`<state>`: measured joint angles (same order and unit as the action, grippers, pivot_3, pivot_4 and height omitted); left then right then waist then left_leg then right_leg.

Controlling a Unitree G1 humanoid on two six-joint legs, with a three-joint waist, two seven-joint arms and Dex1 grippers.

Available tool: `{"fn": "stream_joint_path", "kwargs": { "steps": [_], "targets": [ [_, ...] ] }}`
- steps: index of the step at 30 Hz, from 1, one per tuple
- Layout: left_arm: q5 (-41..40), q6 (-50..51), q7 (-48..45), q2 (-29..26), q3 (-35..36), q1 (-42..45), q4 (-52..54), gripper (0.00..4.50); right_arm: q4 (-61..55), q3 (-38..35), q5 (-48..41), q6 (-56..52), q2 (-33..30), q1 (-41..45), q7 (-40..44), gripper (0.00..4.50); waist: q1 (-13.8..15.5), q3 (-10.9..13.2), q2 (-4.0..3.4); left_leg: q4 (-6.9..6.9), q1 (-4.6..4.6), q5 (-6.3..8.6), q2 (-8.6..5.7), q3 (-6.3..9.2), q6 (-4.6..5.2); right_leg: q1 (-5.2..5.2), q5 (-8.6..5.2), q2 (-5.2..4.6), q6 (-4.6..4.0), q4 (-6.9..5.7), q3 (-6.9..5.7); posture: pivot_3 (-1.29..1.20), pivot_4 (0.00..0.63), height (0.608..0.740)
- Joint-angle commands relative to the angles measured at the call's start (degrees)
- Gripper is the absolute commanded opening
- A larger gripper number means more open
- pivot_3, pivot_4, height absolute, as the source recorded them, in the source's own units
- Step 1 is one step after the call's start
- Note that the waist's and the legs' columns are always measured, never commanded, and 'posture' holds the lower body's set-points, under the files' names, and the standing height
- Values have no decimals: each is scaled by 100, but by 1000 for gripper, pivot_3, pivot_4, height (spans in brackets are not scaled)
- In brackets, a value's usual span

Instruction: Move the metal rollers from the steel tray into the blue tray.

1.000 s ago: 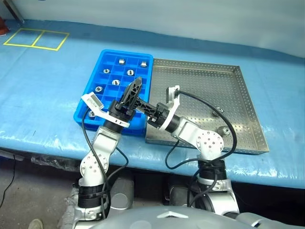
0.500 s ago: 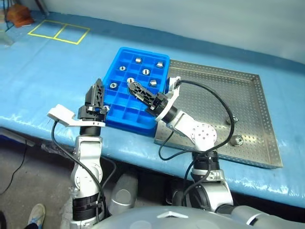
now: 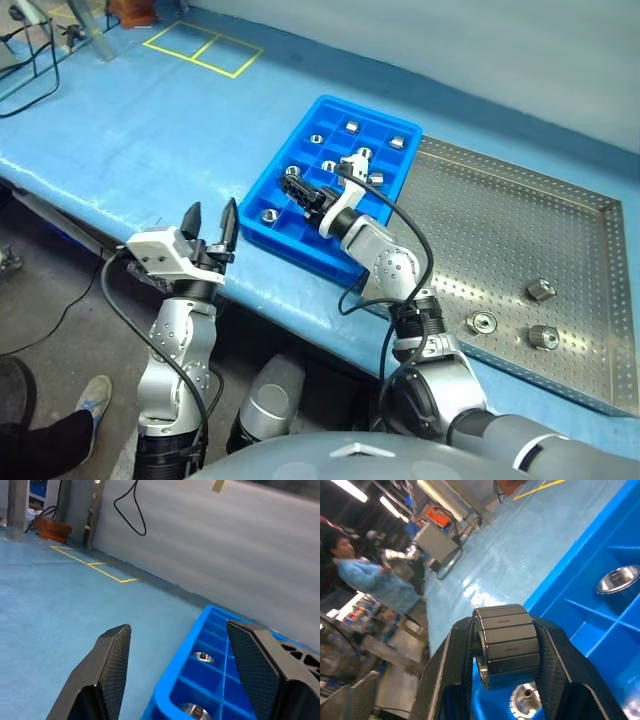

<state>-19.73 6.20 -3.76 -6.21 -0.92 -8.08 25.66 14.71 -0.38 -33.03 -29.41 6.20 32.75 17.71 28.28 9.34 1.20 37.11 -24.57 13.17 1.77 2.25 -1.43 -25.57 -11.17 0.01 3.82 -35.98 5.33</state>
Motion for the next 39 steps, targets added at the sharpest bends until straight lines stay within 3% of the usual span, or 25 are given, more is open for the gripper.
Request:
{"fn": "stream_joint_path", "kwargs": {
  "steps": [1, 8, 20, 25, 29, 35, 39],
  "targets": [
    [140, 150, -227, -257, 23, 55, 337, 3348, -33, 211, 612, 429, -152, 109, -24, 1292, 117, 0, -1, -6, 1, 1, 4, 0, -6, -3, 0, 2, 1, 0, -4, 614, 150, 740],
    [303, 432, -527, -781, 151, 189, 441, 3348, -141, 420, 1214, 536, -441, 68, 53, 1292, 300, 0, -3, -7, -2, 22, 47, 23, -46, -6, -16, 13, -32, 0, -83, 593, 150, 740],
    [265, 523, -684, -703, 208, 200, 450, 3348, -259, 685, 1870, 390, -1058, 144, 362, 1292, 319, -4, -9, -7, -1, 29, 90, 44, -78, -6, -19, 40, -75, -10, -133, 570, 150, 740],
    [228, 522, -622, -589, 321, 348, 343, 3348, -387, 891, 1951, 230, -1199, 76, 642, 2838, 312, -4, -9, -5, 0, 28, 90, 44, -80, -5, -21, 41, -80, -12, -134, 547, 150, 740],
    [153, 587, -793, -566, 236, 572, 266, 3348, -625, 549, 1787, 398, -1056, -76, 433, 4181, 287, -5, -11, -5, 1, 27, 90, 48, -82, -5, -21, 43, -80, -17, -137, 481, 150, 740],
    [-43, 685, -1495, -595, -148, 1083, -223, 3348, -1364, -32, 1618, 341, -1291, -474, 233, 4181, 166, -11, -22, 11, 1, 26, 89, 49, -83, 4, -25, 41, -88, -16, -138, 346, 150, 740],
    [-58, 678, -1811, -535, -285, 1454, -662, 3348, -1890, -360, 1554, 199, -1569, -879, 96, 4181, -158, -20, -36, 18, 0, 24, 89, 49, -82, 8, -21, 43, -95, -16, -137, 248, 150, 740]
  ]
}}
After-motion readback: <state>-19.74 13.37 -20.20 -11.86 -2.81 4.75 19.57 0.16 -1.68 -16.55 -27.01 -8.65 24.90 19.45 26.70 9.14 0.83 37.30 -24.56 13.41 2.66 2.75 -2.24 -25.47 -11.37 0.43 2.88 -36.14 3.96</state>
